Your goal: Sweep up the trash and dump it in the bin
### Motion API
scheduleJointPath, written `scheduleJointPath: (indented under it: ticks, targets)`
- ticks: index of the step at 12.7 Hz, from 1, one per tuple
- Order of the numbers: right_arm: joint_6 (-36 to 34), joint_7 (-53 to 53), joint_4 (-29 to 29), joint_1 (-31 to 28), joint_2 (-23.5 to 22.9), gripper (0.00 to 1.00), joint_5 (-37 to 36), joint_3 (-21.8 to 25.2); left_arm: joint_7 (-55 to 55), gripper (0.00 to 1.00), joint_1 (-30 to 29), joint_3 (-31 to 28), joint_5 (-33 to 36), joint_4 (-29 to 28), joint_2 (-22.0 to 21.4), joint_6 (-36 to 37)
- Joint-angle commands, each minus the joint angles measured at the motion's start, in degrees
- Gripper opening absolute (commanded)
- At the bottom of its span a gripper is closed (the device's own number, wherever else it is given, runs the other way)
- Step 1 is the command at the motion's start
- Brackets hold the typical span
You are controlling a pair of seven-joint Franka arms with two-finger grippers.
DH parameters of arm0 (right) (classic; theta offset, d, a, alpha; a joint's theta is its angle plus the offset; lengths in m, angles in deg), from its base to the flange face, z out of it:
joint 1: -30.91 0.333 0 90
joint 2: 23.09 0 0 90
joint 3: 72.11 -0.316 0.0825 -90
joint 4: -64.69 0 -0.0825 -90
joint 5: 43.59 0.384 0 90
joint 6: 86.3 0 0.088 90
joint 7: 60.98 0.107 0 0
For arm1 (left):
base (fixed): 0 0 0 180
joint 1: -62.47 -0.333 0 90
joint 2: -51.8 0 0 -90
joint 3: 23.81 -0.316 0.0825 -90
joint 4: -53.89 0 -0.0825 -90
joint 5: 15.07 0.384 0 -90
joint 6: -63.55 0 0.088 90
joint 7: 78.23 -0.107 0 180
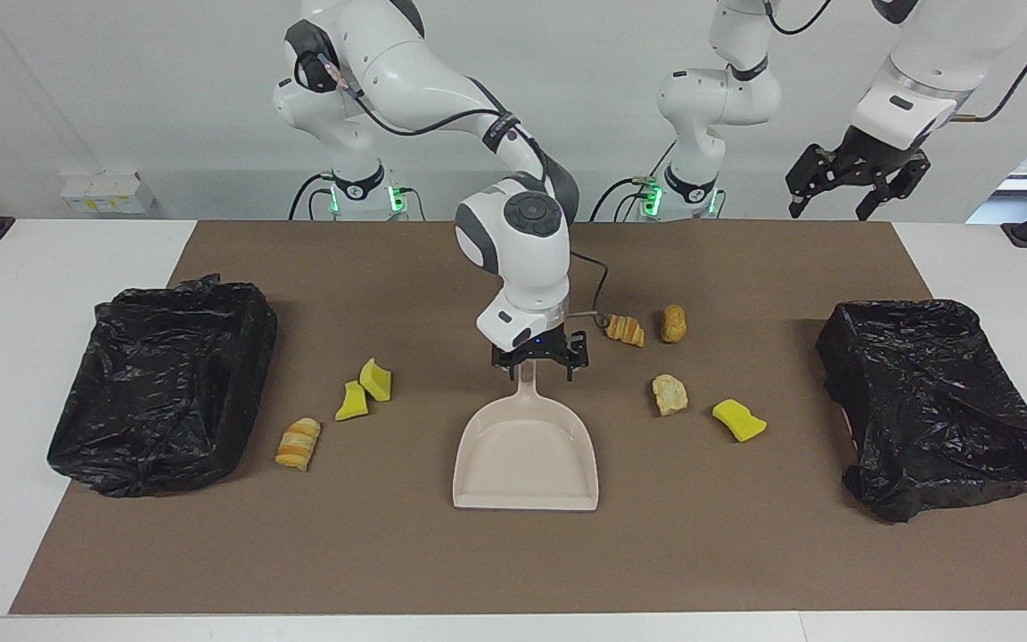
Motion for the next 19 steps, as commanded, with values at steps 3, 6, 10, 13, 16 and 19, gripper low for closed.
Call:
scheduleJointPath:
  ticks: [3, 6, 10, 13, 16, 19]
  targets:
    - [1.6, 1.2, -7.3, -0.3, 3.9, 0.91, -1.9, 0.0, -0.5, 1.00, 2.1, -0.4, -0.6, -4.4, -3.1, -2.6]
    - [-1.3, 4.1, -7.0, 1.2, 4.5, 0.79, -2.8, 0.1, -0.5, 1.00, 4.8, -0.3, -0.7, -6.3, -3.7, -2.6]
    - [-2.8, 1.2, -7.7, 1.2, 5.2, 0.05, -2.9, -0.1, 0.0, 1.00, 7.7, -0.3, -0.7, -11.5, -6.8, -3.2]
    - [-4.8, -3.7, -6.4, -0.3, 6.4, 0.00, -2.8, -0.1, 0.5, 1.00, 10.3, -0.3, -0.7, -15.8, -8.9, -4.4]
    - [-7.2, -13.5, -7.0, -3.3, 10.1, 0.00, -0.3, -0.3, 1.1, 1.00, 14.8, -0.3, -0.7, -19.2, -10.9, -5.1]
    - [-7.9, -20.4, -7.4, -4.9, 13.1, 0.00, 2.8, 0.0, 7.4, 1.00, 20.1, -0.3, -0.8, -24.8, -13.2, -10.0]
